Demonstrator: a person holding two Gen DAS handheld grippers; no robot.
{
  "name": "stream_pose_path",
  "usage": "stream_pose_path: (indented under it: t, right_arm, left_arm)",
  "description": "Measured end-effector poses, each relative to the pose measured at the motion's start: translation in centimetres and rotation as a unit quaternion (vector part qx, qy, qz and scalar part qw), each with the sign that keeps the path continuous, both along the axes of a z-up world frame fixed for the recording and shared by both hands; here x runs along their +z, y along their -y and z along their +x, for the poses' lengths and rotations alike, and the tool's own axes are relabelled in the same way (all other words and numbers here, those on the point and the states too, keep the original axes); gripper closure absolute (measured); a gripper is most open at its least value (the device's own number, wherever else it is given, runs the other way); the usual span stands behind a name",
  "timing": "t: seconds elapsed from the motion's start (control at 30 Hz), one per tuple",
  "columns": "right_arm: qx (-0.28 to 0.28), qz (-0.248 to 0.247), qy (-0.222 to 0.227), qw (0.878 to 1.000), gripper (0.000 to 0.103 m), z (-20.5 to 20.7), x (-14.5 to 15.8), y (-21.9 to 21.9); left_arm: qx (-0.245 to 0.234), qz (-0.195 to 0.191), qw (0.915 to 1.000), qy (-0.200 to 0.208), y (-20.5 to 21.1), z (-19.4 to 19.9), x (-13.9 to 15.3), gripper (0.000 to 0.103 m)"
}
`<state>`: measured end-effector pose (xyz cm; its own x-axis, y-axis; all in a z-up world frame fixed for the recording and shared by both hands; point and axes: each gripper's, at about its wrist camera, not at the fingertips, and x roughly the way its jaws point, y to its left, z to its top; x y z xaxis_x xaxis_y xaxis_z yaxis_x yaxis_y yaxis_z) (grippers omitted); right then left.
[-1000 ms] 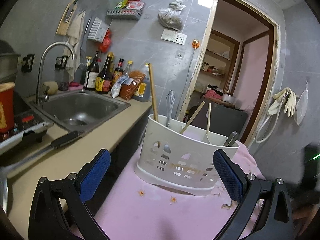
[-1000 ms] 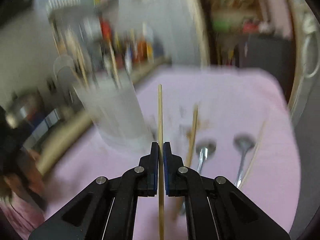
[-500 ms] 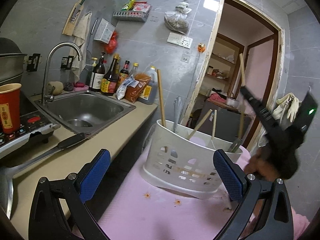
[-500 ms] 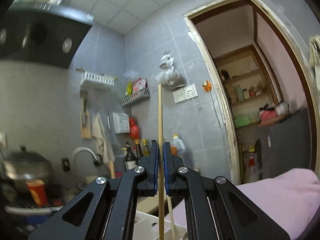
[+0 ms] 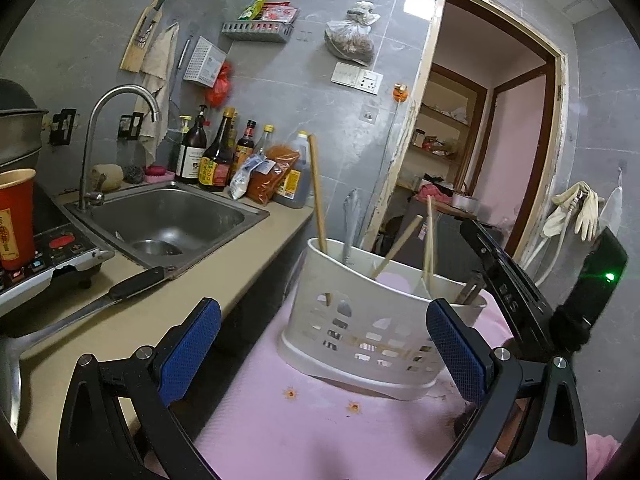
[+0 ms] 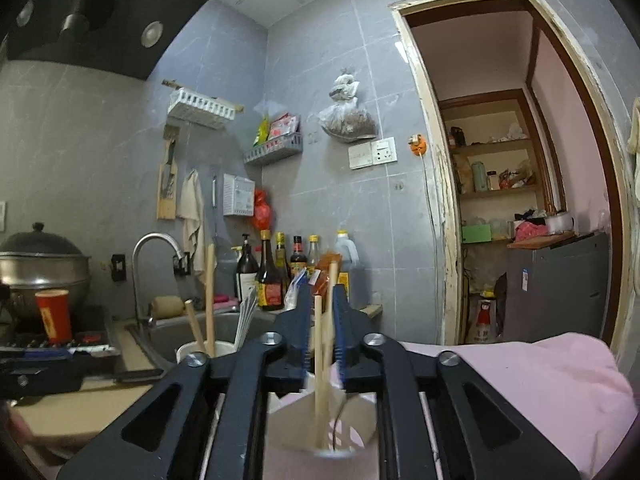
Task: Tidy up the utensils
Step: 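Lower the chopstick into the caddy and open the right gripper, then move both open grippers back over the remaining utensils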
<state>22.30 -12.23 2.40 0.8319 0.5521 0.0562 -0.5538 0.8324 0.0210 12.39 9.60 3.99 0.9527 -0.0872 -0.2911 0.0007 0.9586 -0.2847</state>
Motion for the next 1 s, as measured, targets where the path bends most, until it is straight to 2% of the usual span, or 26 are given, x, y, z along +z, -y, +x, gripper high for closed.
stream_pose_path:
  t: [0.17,0.27,0.4,0.57,0.63,0.67,0.87,1.0]
  right_arm:
    - [0.002,0.006,-0.004,1.000,0.082,-2.2,0.8,2.2]
    - [-0.019,0.008,-0.002,1.000,0.077,-3.9,2.1,4.3]
    - [-0.047,-0.002,0.008,0.999,0.056,-6.0,3.3,7.2]
    - [-0.086,-0.020,0.014,0.996,0.050,-8.3,4.3,11.1]
    - [-0.105,-0.021,0.010,0.994,0.034,-9.0,4.4,12.7]
    - [-0.115,-0.021,0.008,0.993,0.032,-9.3,4.4,13.5]
    - [-0.158,-0.039,-0.027,0.986,0.023,-9.4,3.3,16.9]
    - [-0.166,-0.053,-0.074,0.982,0.018,-8.2,1.9,18.5]
  left_arm:
    - [-0.014,0.007,0.9999,0.003,1.5,0.0,0.6,0.002]
    - [-0.028,0.015,0.9995,0.007,2.8,-0.1,1.0,0.002]
    - [-0.053,0.018,0.9980,0.030,5.3,-0.2,2.0,0.002]
    - [-0.088,0.037,0.9940,0.053,8.8,-0.1,3.3,0.002]
    - [-0.100,0.048,0.9921,0.059,10.4,0.0,3.4,0.002]
    - [-0.107,0.057,0.9909,0.060,11.3,0.2,3.5,0.002]
    - [-0.134,0.089,0.9862,0.041,15.1,1.6,2.4,0.002]
    - [-0.162,0.104,0.9814,-0.004,16.8,3.4,1.1,0.002]
